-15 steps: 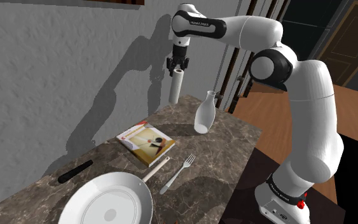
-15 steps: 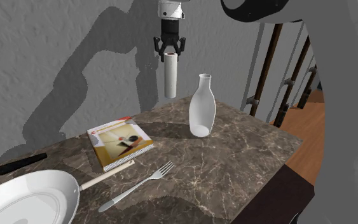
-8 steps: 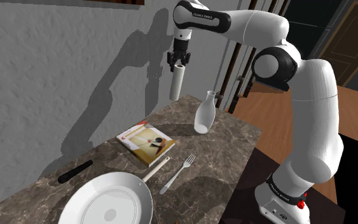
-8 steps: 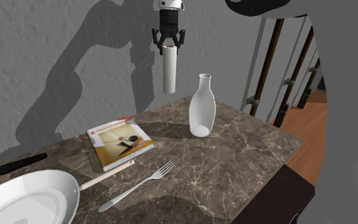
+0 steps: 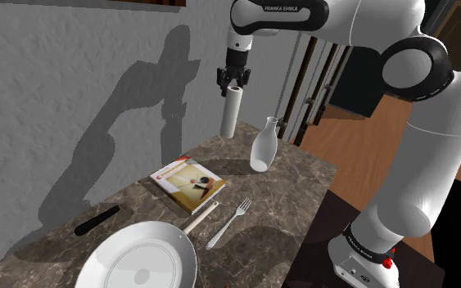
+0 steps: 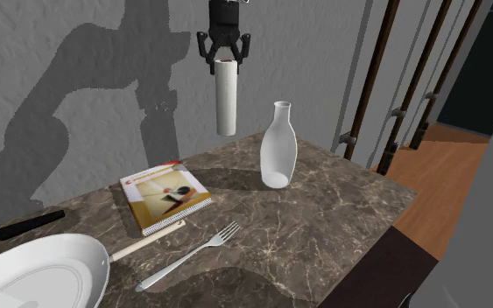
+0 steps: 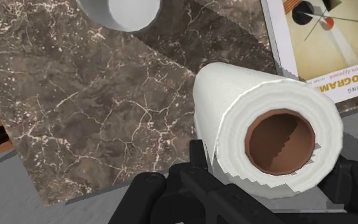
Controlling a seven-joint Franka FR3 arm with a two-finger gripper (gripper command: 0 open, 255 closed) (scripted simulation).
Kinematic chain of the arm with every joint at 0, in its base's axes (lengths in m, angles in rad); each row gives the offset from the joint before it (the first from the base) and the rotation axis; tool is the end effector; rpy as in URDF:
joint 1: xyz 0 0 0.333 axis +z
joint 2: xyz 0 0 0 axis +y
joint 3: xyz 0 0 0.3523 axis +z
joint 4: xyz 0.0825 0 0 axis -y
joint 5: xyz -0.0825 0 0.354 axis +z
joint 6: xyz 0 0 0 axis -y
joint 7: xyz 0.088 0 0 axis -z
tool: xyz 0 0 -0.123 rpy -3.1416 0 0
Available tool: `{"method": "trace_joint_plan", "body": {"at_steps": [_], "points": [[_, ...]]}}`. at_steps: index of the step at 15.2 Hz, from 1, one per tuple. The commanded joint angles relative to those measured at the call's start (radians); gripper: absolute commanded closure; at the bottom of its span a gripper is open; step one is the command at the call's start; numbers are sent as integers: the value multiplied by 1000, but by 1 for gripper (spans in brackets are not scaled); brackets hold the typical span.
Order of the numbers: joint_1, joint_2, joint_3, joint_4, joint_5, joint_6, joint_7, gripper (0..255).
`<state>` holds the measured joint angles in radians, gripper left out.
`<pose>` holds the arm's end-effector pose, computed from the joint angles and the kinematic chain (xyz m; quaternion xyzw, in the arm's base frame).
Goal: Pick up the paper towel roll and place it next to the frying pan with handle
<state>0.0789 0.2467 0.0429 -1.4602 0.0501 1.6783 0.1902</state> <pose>0.6075 0.0768 0.5630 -0.9987 0.0378 0.0187 0.0275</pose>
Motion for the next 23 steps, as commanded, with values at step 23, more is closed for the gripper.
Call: {"method": "trace_joint_plan", "body": {"at_steps": [23], "points": [[192,-583,210,-482,99,-67,391,255]]}}
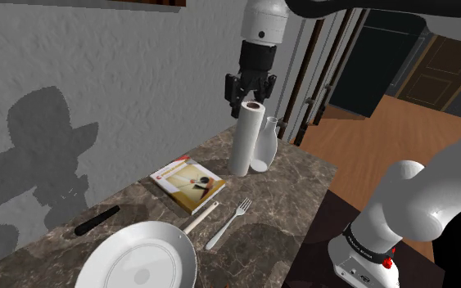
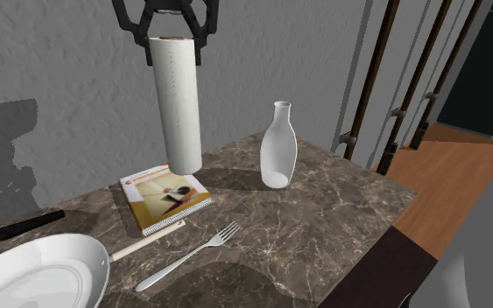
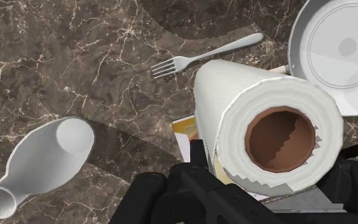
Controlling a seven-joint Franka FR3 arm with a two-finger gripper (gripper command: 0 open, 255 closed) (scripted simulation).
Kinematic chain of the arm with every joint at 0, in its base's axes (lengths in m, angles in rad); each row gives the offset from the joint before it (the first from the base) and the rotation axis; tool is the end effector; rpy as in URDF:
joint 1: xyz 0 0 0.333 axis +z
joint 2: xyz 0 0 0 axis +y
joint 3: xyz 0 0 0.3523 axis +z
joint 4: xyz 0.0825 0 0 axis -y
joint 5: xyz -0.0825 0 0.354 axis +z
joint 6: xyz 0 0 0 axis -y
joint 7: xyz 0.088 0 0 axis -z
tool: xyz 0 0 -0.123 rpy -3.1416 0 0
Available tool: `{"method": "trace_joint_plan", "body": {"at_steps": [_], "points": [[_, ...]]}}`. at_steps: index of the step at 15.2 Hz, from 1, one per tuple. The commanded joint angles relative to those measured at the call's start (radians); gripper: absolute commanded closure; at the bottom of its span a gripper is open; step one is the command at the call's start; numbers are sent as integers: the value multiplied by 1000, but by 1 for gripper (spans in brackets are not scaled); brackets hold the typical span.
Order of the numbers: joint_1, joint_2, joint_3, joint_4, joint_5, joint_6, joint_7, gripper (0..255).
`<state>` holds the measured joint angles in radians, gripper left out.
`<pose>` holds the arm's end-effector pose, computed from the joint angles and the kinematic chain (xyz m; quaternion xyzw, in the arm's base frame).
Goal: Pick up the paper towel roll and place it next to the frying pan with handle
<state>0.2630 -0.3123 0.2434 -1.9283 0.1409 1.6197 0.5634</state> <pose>0.3500 0.2332 0.6329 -0.9987 0.0378 0.0188 0.0276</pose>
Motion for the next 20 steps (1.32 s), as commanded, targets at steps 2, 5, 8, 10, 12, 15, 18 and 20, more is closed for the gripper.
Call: {"method": "trace_joint_plan", "body": {"at_steps": [2,5,8,10,12,15,18,20], "points": [[25,-52,34,-20,23,-25,57,255],[49,-87,73,-21,47,-50,119,255],[73,-113,114,-12,70,-74,183,255],[87,-126,143,0,86,-91,228,255],[102,-134,173,16,100,-107,274,255],[121,-138,220,49,121,-129,346,255],[138,-132,272,91,137,-150,422,255],[148,-122,309,125,146,-164,474,255]]}}
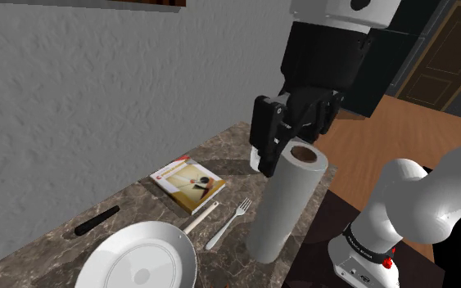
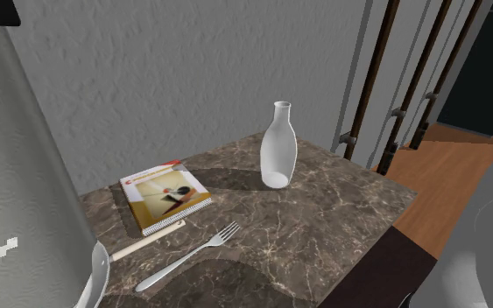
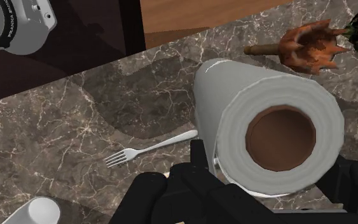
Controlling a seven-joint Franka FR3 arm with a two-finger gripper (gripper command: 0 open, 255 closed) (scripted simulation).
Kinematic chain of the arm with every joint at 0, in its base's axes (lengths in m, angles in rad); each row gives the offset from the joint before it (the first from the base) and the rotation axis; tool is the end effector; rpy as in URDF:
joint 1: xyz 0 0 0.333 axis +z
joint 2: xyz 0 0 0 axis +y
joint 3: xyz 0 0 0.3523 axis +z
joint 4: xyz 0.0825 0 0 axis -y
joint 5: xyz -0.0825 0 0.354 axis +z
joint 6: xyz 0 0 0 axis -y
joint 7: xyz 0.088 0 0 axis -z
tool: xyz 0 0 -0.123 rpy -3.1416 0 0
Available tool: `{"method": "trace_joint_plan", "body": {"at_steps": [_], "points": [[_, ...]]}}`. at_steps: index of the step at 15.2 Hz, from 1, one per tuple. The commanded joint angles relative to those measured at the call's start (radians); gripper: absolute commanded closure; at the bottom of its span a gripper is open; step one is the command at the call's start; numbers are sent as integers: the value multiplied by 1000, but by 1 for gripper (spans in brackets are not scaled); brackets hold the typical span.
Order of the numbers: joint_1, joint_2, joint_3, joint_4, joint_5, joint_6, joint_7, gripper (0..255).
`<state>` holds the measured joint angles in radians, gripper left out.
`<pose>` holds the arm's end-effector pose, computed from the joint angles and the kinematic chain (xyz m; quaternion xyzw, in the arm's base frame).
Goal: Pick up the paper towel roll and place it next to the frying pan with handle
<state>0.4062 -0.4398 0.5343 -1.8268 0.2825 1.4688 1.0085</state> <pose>0.1434 0.3657 0.6856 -0.9987 0.0378 0.0187 0.0273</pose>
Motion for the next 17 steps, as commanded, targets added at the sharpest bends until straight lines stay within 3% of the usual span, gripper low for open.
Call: {"method": "trace_joint_plan", "body": {"at_steps": [1,4,17], "points": [[9,13,38,42,8,-19,56,255],[18,39,96,99,12,-35,133,255],[38,-30,100,-130,49,130,93,255]]}}
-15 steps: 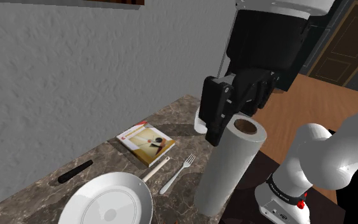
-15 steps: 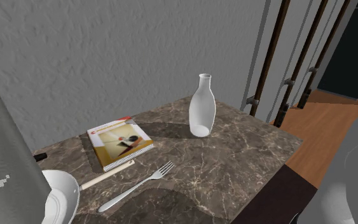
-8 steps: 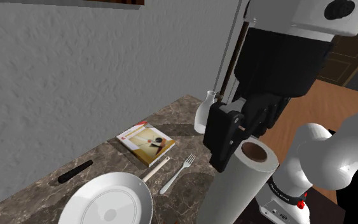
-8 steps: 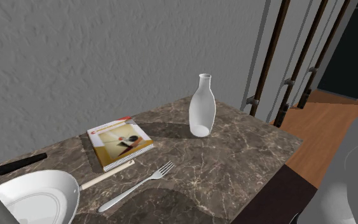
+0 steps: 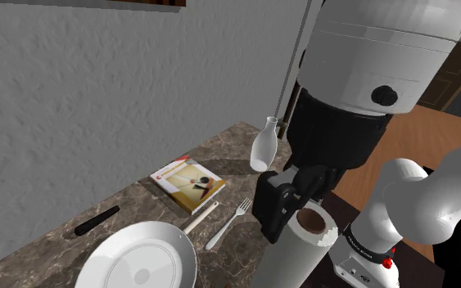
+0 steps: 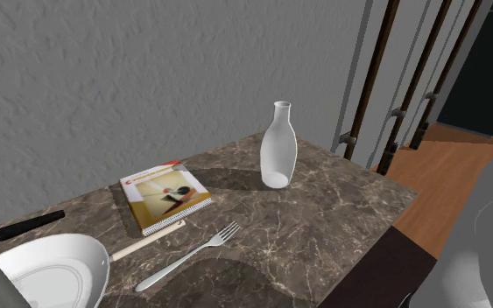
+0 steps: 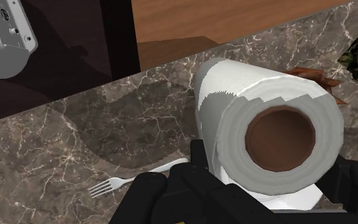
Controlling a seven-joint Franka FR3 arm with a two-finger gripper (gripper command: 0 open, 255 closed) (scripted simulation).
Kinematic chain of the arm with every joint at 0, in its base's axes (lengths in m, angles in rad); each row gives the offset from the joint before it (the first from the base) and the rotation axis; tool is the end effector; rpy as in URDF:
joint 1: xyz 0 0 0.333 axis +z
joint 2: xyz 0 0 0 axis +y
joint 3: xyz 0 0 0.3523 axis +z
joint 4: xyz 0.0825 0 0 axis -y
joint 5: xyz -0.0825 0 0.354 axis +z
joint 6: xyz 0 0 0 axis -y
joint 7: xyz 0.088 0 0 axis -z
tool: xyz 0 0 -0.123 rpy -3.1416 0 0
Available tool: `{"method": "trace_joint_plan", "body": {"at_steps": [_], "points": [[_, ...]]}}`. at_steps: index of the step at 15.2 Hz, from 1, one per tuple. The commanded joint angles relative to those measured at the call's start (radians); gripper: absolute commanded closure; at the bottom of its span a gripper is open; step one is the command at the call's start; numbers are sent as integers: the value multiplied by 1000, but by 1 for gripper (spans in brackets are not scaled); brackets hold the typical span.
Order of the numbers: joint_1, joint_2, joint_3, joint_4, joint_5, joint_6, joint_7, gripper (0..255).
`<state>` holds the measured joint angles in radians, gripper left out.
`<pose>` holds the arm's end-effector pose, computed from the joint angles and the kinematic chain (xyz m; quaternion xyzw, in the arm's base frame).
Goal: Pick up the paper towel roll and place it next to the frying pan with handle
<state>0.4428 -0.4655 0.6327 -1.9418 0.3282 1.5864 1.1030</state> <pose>0.0951 0.3971 0.6418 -0.9987 0.0382 0.0190 0.0271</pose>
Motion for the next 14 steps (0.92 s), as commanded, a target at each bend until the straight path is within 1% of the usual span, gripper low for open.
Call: {"method": "trace_joint_plan", "body": {"at_steps": [1,14], "points": [[3,-8,3,-31,5,25,-4,255],[19,-30,32,-218,36,191,-28,255]]}}
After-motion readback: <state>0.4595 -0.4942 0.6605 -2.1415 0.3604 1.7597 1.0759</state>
